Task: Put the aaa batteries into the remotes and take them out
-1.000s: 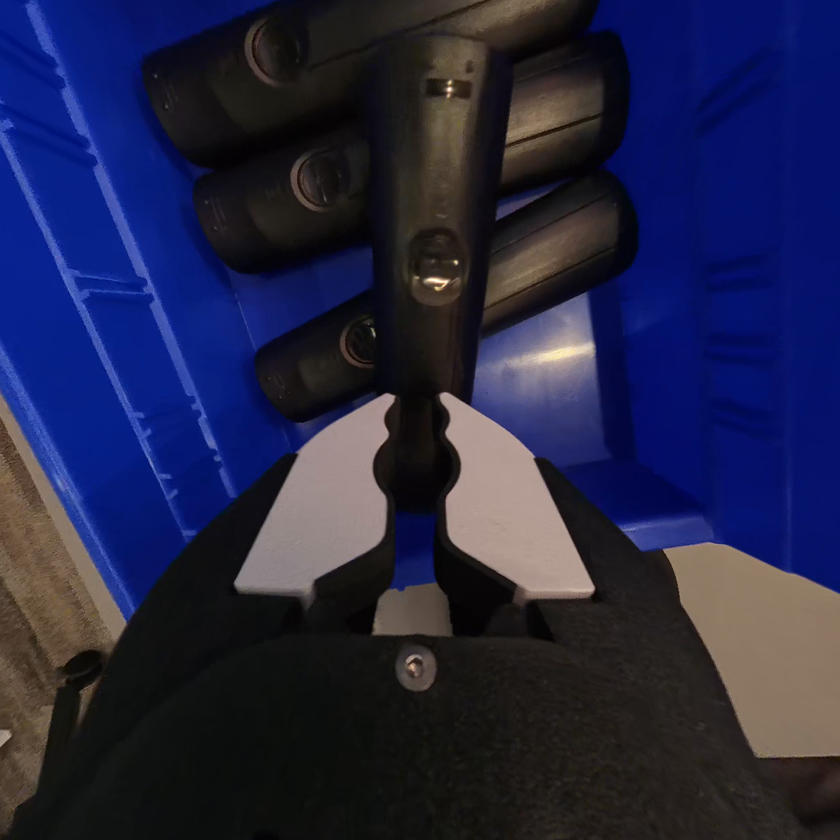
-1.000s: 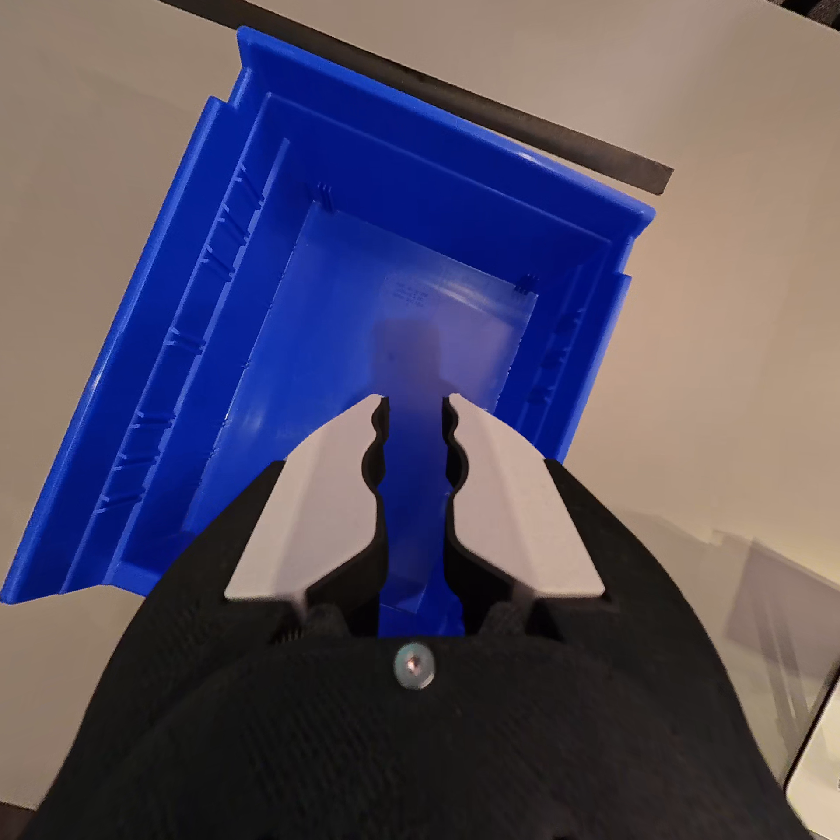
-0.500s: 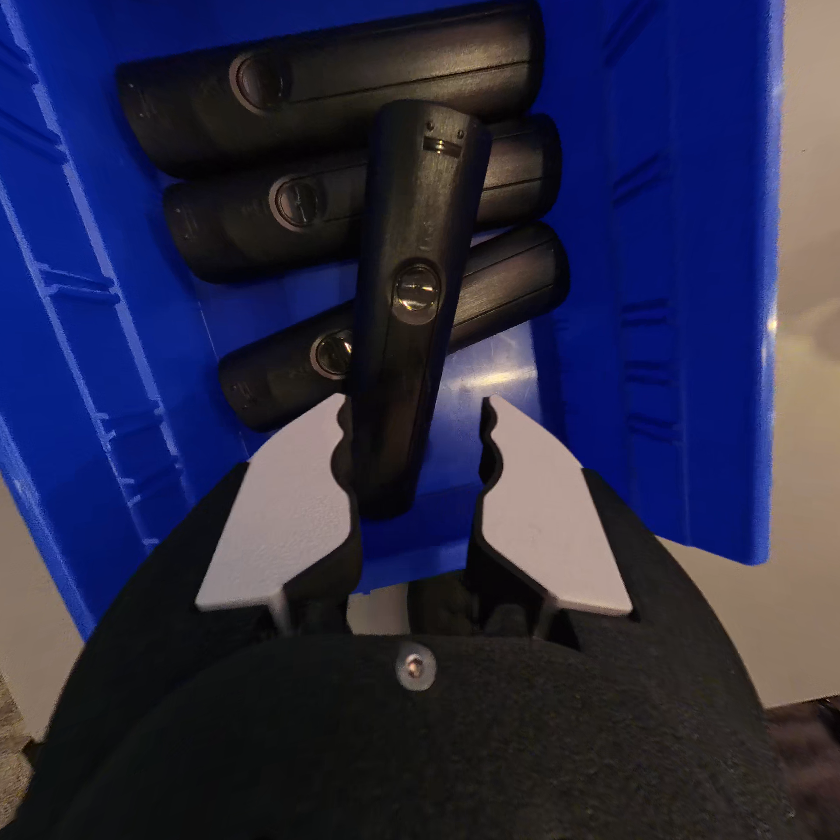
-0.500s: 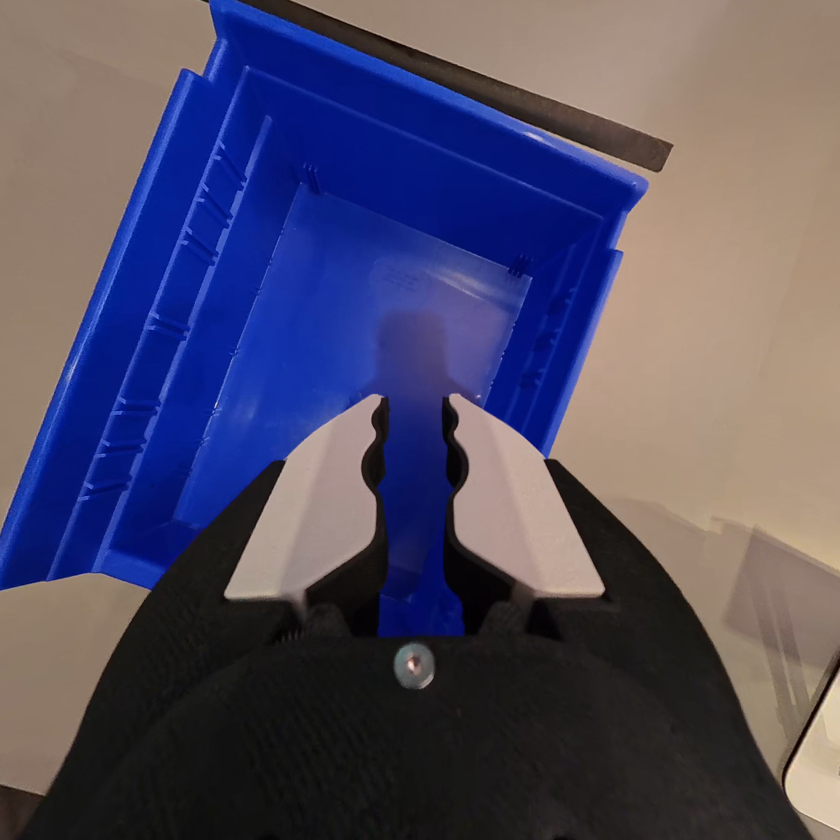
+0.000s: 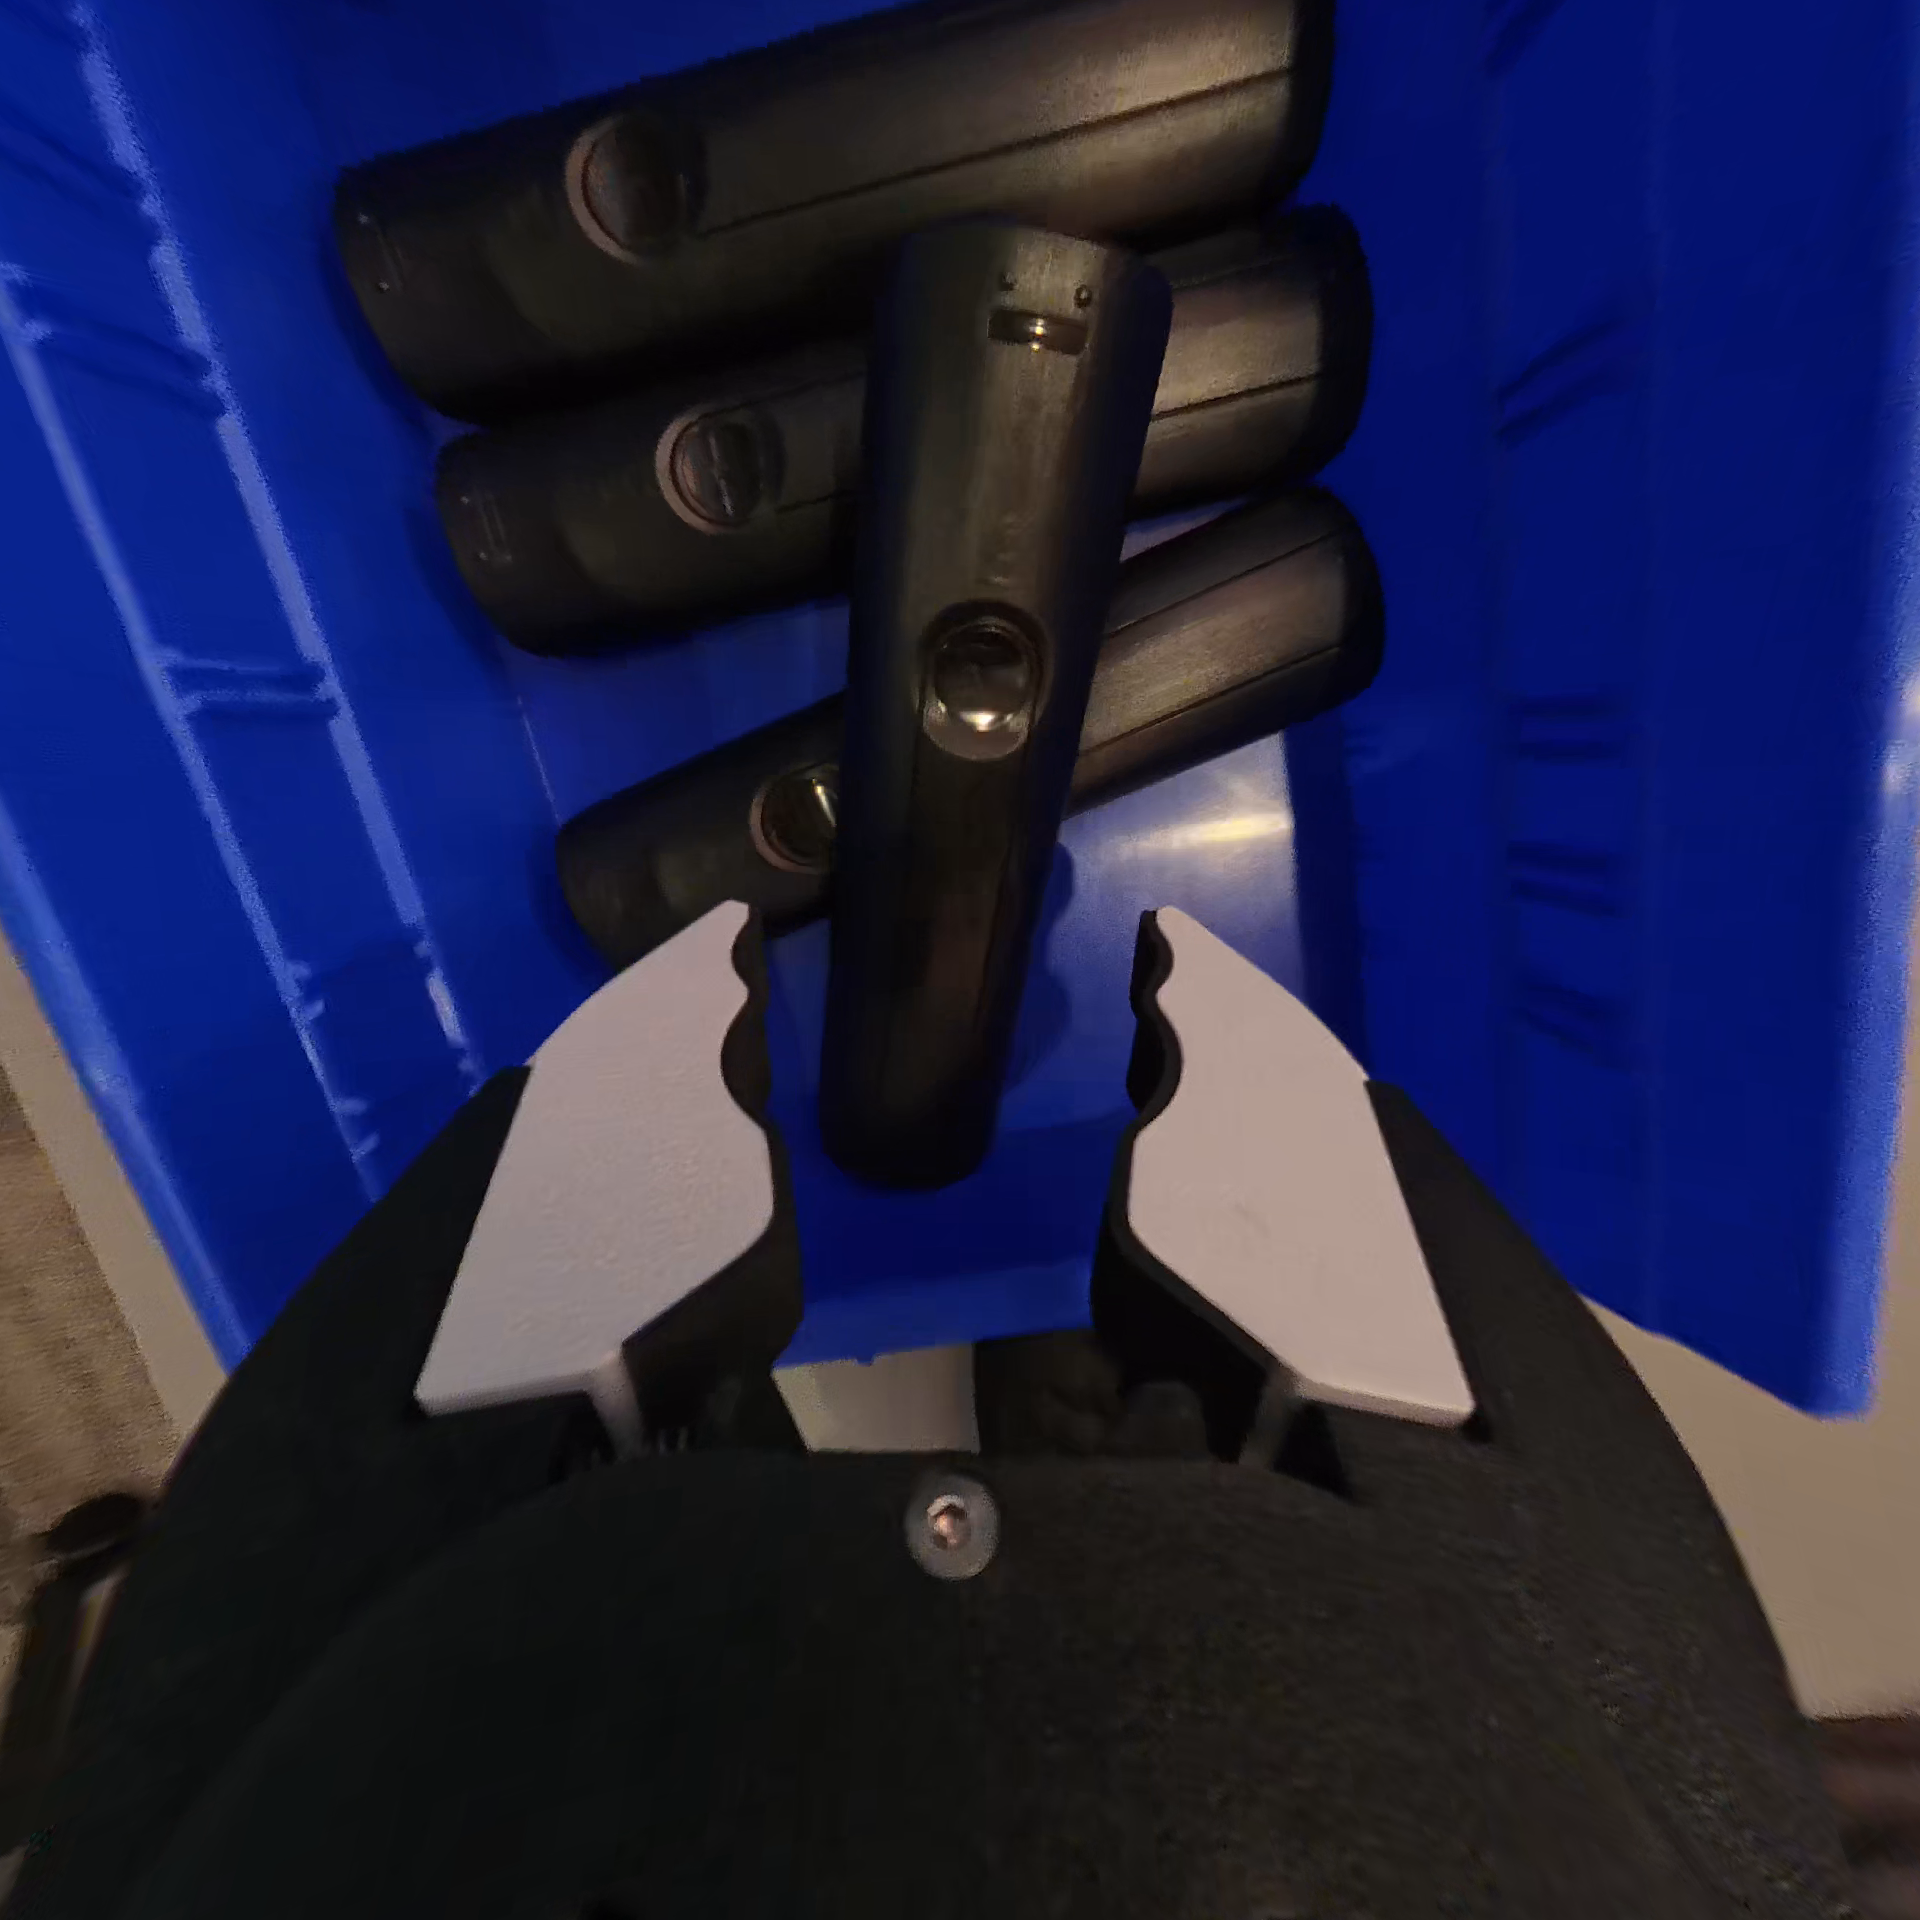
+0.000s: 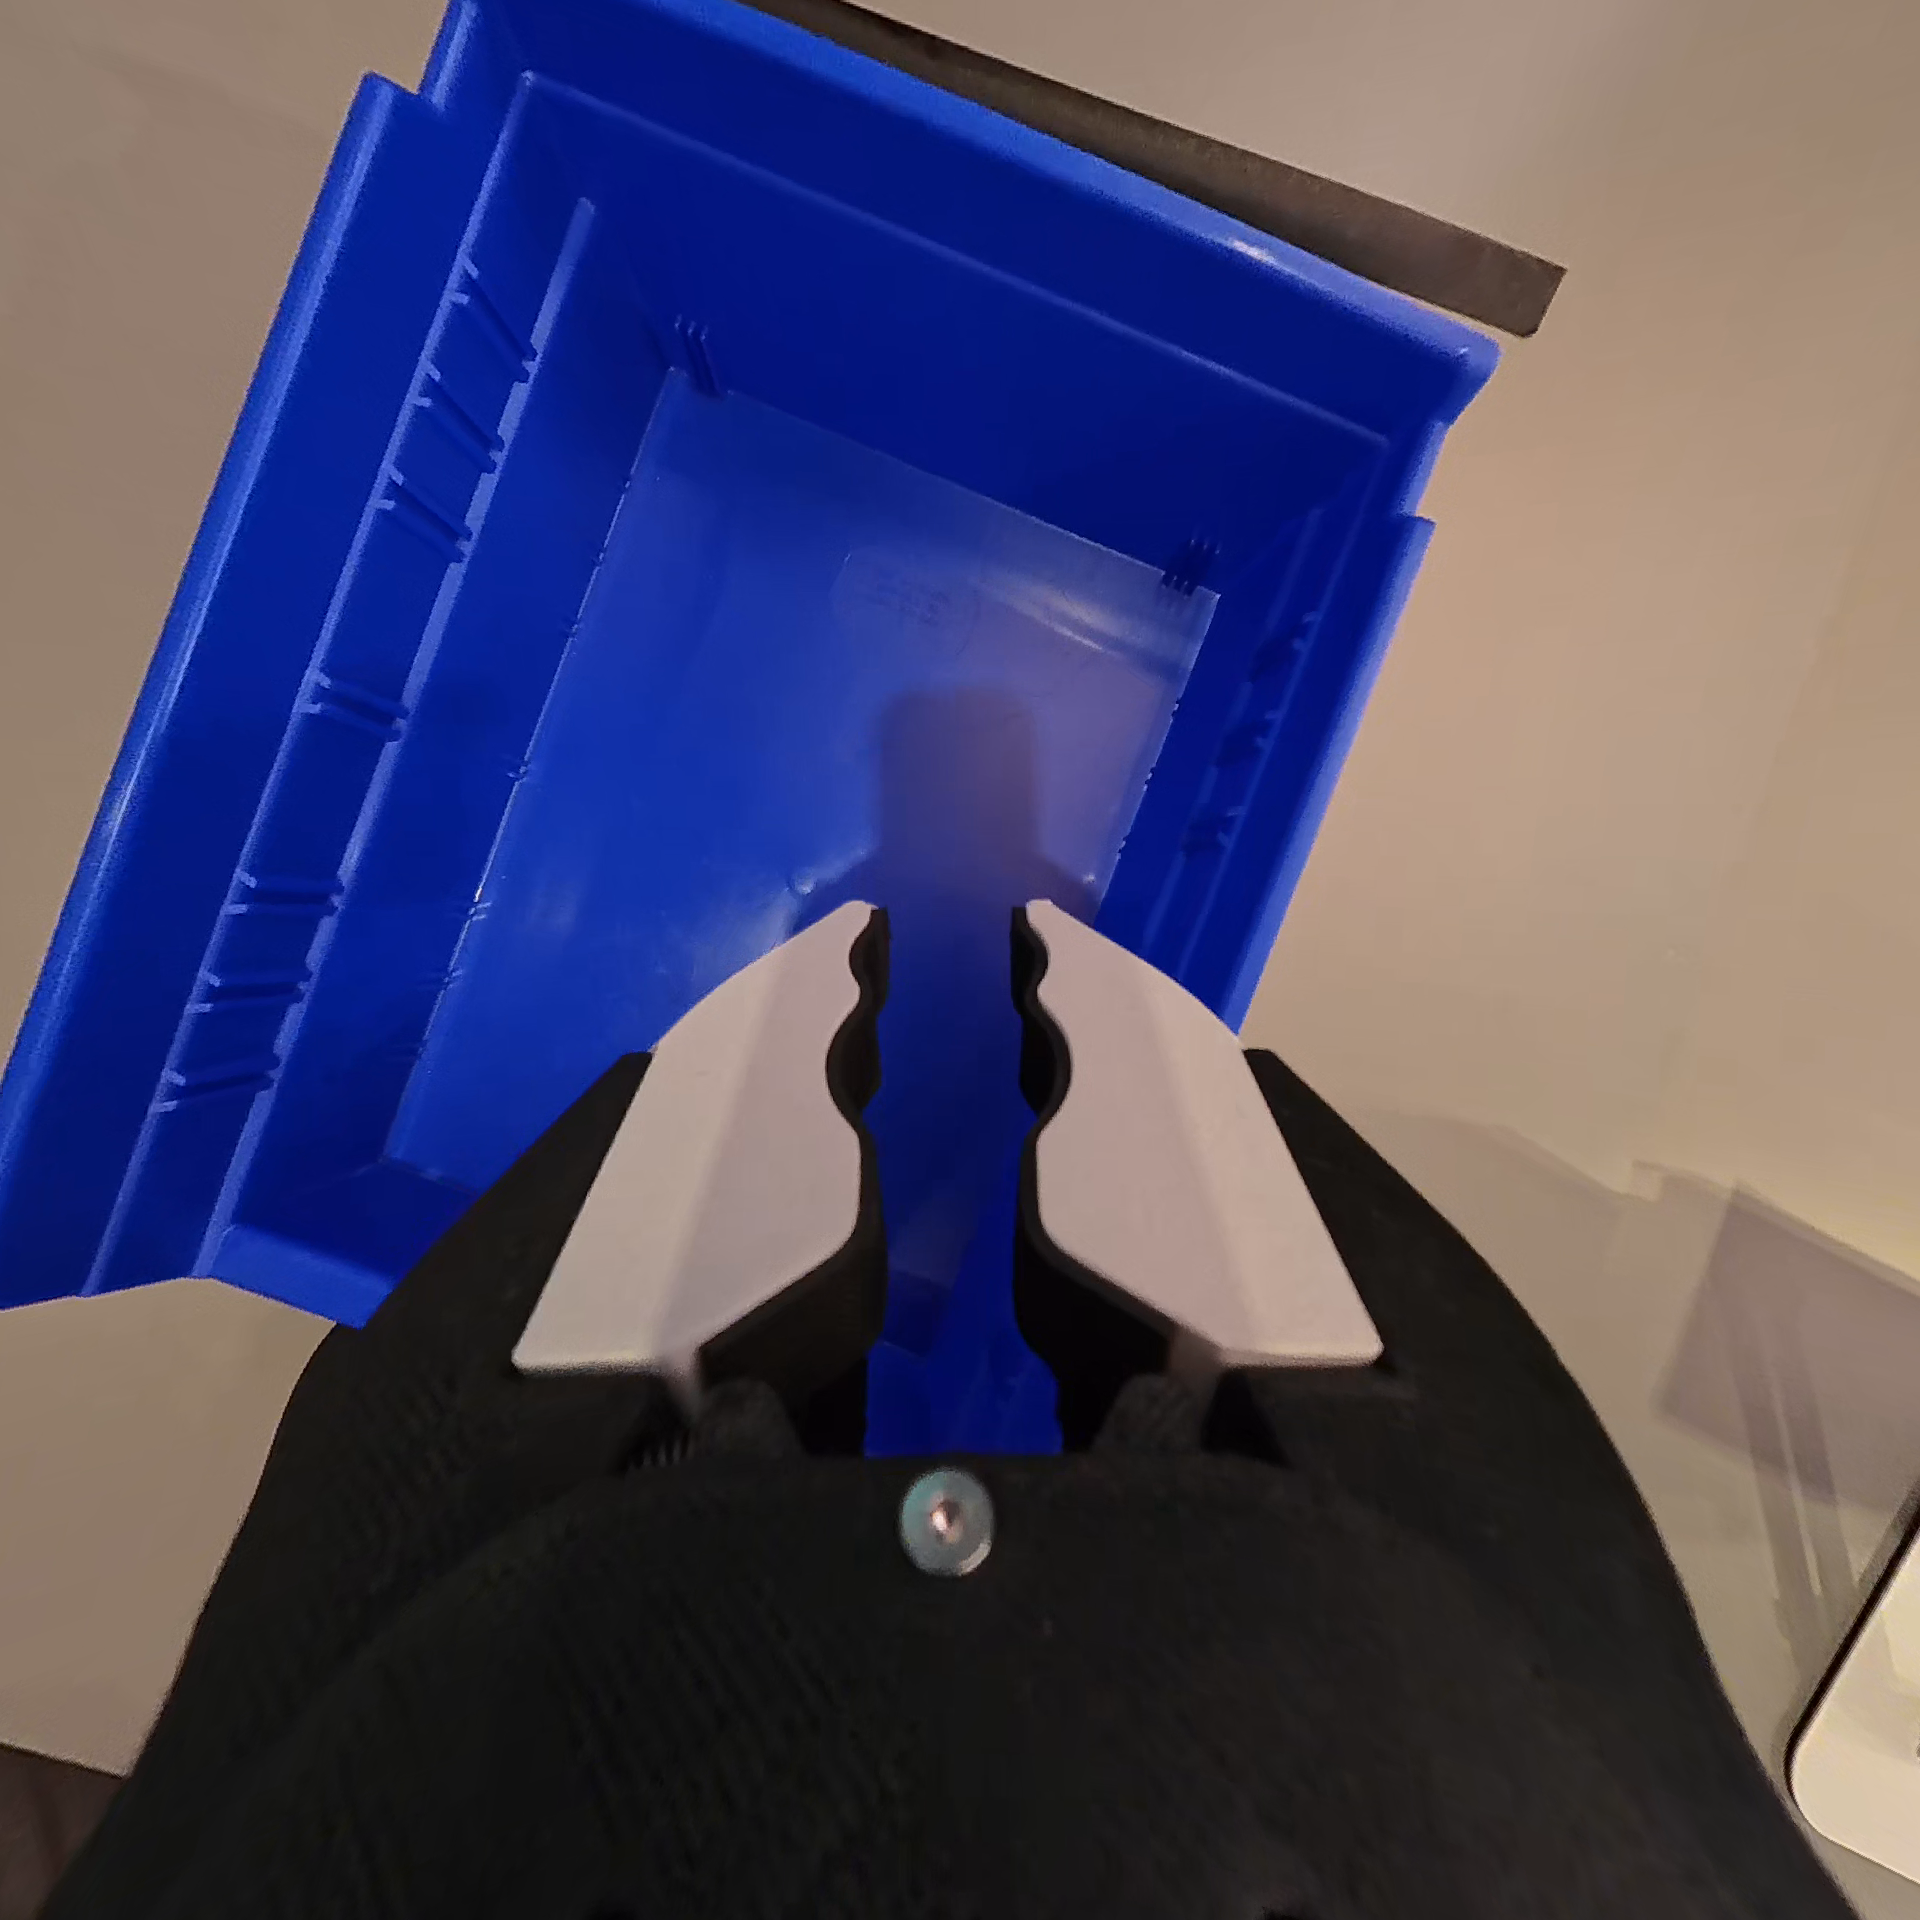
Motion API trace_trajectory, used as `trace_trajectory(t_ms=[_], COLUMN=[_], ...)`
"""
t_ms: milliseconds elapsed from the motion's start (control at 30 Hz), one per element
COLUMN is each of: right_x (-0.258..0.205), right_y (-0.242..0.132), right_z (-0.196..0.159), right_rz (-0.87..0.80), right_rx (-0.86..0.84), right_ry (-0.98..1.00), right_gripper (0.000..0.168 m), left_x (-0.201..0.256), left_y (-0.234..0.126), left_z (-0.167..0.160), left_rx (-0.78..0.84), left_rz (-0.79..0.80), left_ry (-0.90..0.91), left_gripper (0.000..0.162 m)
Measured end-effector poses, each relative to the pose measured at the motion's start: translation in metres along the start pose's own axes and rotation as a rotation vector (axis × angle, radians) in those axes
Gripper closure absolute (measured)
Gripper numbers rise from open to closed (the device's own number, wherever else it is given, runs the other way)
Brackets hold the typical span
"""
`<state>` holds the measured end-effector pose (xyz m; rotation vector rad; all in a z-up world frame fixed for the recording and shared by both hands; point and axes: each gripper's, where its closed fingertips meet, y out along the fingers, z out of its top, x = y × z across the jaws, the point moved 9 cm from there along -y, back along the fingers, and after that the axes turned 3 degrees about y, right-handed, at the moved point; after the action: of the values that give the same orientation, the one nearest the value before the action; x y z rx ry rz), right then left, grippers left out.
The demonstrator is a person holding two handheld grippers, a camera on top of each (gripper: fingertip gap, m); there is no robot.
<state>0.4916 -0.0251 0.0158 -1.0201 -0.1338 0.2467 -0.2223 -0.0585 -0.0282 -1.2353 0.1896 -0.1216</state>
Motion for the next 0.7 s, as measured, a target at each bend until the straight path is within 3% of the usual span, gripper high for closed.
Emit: trace_trajectory(t_ms=[200, 267, 500, 700], right_x=[0.000, 0.000, 0.000, -0.003], right_y=[0.000, 0.000, 0.002, 0.003], right_z=[-0.001, -0.002, -0.001, 0.001], right_rz=[0.003, 0.004, 0.004, -0.005], right_rx=[-0.007, -0.011, -0.022, -0.024], right_ry=[-0.007, -0.008, -0.019, -0.029], right_gripper=[0.143, 0.143, 0.143, 0.143], left_x=[0.005, 0.008, 0.009, 0.004], left_y=[0.038, 0.040, 0.034, 0.004], left_z=[0.007, 0.008, 0.008, 0.013], left_rx=[-0.064, -0.063, -0.013, 0.083], left_rz=[0.093, 0.153, 0.124, 0.129], left_ry=[0.155, 0.242, 0.256, 0.239], left_gripper=[0.095, 0.106, 0.111, 0.112])
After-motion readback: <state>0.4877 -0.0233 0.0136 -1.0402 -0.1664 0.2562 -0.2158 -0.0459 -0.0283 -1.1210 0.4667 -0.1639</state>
